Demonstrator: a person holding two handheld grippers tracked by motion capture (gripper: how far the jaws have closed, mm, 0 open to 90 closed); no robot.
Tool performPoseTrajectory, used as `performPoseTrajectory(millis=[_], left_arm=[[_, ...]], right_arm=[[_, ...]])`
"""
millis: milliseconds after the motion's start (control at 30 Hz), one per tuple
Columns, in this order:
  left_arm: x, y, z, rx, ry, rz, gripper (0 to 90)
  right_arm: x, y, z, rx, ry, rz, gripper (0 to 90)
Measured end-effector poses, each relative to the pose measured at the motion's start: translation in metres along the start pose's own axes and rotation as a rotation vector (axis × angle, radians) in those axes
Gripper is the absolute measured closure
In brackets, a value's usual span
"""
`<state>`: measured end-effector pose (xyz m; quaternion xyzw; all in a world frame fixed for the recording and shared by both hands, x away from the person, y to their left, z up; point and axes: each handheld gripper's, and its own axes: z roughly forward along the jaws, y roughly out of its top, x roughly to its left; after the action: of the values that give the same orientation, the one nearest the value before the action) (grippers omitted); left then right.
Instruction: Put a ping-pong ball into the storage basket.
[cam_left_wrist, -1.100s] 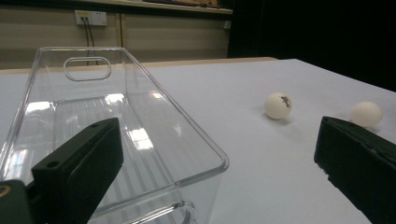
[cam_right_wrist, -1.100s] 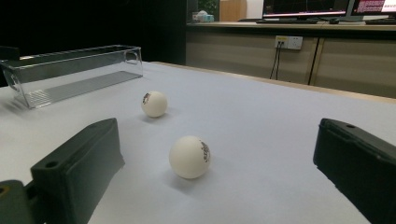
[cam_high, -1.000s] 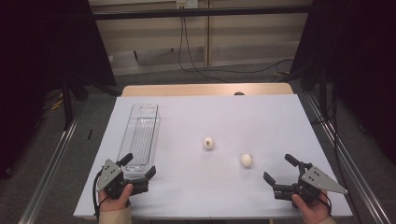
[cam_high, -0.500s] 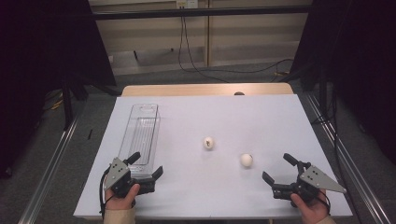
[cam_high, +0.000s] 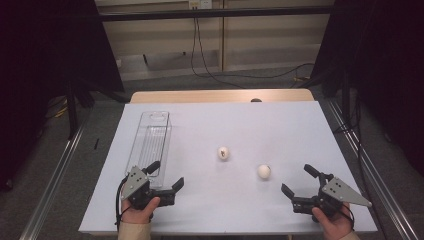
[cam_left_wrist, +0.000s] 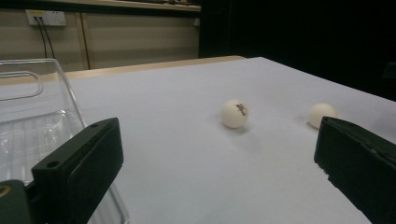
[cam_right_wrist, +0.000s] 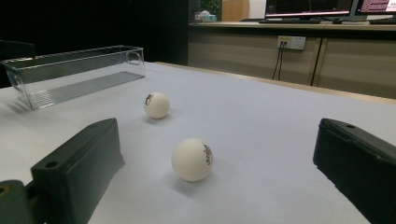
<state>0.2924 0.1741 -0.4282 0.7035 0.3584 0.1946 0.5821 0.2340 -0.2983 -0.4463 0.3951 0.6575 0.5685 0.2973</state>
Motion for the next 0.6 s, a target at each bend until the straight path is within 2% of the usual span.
performPoseTrajectory(millis=[133, 300, 500, 600], left_arm=[[-0.004, 0.002, 0.004, 0.008, -0.015, -0.002, 1.3], [-0.012, 0.003, 0.014, 0.046, -0.039, 0.03, 1.3], [-0.018, 0.004, 0.022, 0.06, -0.059, 0.035, 1.3], [-0.021, 0.005, 0.026, 0.058, -0.068, 0.023, 1.3]], right_arm=[[0.0, 0.0, 0.0, 0.0, 0.002, -0.002, 0.7], [0.0, 0.0, 0.0, 0.0, 0.003, -0.004, 0.7], [0.002, 0.0, 0.001, 0.002, 0.009, -0.005, 0.7], [0.002, 0.0, 0.001, 0.002, 0.012, -0.005, 0.8]])
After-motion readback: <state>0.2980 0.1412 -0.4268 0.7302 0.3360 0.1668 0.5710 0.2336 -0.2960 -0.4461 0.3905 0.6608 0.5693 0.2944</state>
